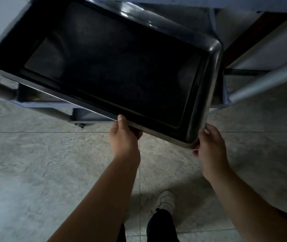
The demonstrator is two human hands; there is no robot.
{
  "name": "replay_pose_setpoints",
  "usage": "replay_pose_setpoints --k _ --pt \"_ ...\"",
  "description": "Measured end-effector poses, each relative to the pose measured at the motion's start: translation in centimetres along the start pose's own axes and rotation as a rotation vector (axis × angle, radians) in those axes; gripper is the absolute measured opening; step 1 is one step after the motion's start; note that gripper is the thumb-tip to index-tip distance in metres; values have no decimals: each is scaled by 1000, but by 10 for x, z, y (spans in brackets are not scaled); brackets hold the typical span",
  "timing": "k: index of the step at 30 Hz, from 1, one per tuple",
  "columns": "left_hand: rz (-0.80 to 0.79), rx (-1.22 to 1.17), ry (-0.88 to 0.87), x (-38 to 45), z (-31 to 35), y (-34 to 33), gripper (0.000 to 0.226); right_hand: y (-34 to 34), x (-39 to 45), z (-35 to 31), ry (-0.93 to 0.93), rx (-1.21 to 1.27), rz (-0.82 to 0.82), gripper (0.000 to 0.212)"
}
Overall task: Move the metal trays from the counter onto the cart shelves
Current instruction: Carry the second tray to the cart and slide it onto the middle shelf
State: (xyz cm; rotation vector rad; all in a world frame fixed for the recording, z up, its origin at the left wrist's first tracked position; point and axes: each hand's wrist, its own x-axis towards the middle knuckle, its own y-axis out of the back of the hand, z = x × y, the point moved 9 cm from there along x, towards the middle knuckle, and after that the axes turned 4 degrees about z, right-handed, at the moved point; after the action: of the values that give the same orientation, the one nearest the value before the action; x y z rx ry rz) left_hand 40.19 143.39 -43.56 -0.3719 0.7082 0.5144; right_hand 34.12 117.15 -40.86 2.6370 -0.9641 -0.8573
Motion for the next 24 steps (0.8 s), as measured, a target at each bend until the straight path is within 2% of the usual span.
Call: replay_pose_setpoints --k 2,5,8,10,12,14,21,24 --pt "-62 47 40 3 -5 -13 30 0 18 0 -80 120 64 18" --pt "-167 107 81 16 -1 -32 21 0 53 -18 -61 167 90 18" --pt "-139 132 59 32 11 -50 12 -1 87 -35 -35 166 87 11" --pt "-126 104 93 36 7 -66 12 -5 102 -35 -128 125 84 18" --pt "-100 70 159 37 -2 -80 12 -12 112 -29 -256 223 60 18" --pt "-84 66 197 41 -11 -90 14 -17 120 -31 -279 309 39 15" --pt "-143 180 95 57 -11 -110 24 -21 149 -44 -268 365 31 14" --pt "-151 302 65 58 -11 -106 28 -21 148 -42 -283 353 17 15"
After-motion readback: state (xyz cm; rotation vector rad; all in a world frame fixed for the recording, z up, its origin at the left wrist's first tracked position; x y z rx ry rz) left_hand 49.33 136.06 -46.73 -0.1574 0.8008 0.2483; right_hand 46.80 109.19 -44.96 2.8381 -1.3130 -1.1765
